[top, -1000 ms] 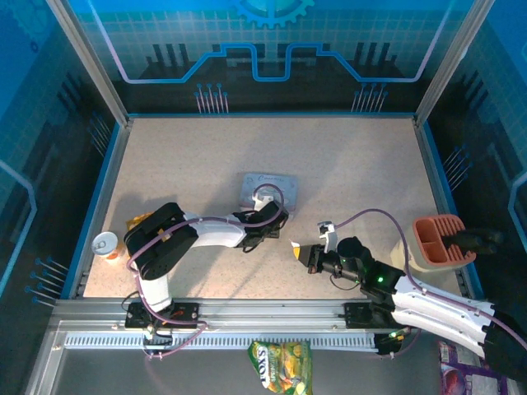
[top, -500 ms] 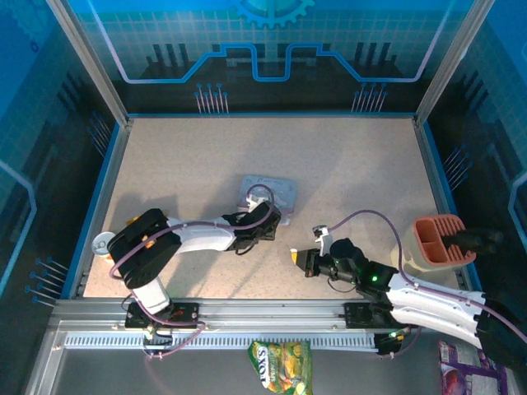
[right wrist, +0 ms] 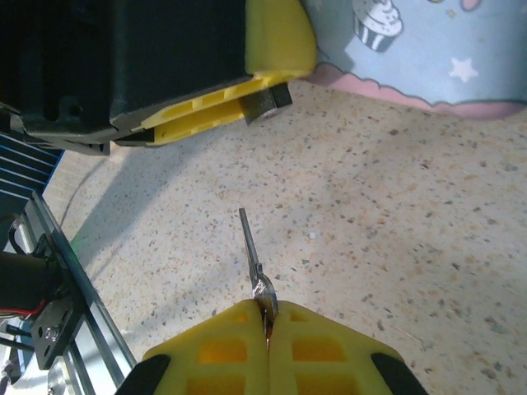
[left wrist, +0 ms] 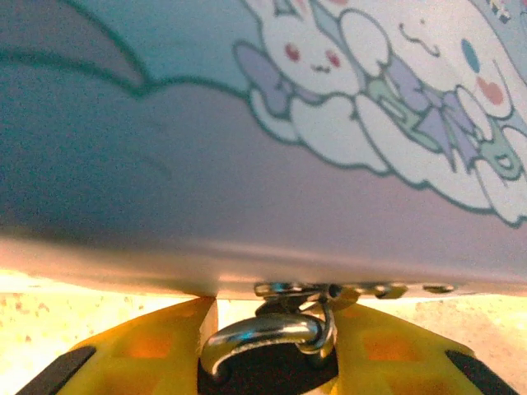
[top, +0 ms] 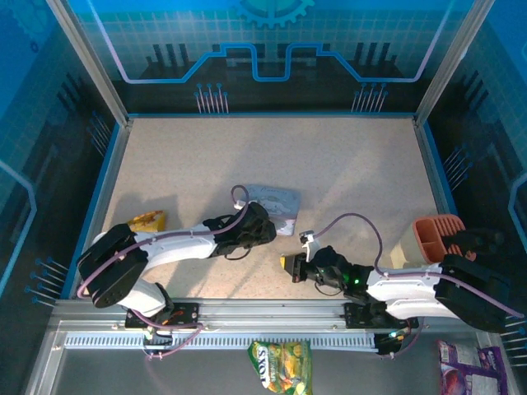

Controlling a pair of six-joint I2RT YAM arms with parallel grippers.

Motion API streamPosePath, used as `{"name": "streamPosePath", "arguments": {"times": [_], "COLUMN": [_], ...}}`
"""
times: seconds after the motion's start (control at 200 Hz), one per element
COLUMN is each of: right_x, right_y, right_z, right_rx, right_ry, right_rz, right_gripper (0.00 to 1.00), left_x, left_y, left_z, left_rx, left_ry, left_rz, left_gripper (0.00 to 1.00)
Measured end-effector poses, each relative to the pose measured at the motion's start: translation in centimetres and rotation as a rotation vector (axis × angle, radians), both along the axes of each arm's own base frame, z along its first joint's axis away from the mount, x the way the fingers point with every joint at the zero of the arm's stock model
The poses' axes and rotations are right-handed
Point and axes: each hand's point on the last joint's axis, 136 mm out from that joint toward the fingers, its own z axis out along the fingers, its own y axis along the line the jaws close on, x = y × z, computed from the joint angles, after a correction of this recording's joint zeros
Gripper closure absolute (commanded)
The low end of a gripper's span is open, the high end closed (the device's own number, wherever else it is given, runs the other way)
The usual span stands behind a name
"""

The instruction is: Unlock the padlock with the key

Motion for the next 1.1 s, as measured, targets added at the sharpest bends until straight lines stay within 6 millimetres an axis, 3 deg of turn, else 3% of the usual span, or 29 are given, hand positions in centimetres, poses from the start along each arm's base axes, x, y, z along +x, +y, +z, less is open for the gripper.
{"name": "streamPosePath", "arguments": {"times": [0.29, 1.101], "right_x": [0.4, 0.4], "right_y": [0.5, 0.9], "right_z": [1.6, 0.0], "right_rx": [0.044, -0.002], "right_ry": [-0.077, -0.120], "right_rz": [-0.016, -0.022], "right_gripper": [1.00, 1.00], "left_x": [-1.0, -2.3], "left_y": [0.3, -0.5], "left_z": [0.1, 1.8], "left_rx": [-0.109, -0.324], "left_ry": [0.075, 0.142], "left_rz": [0.055, 0.116], "left_gripper": [0.78, 0.83]}}
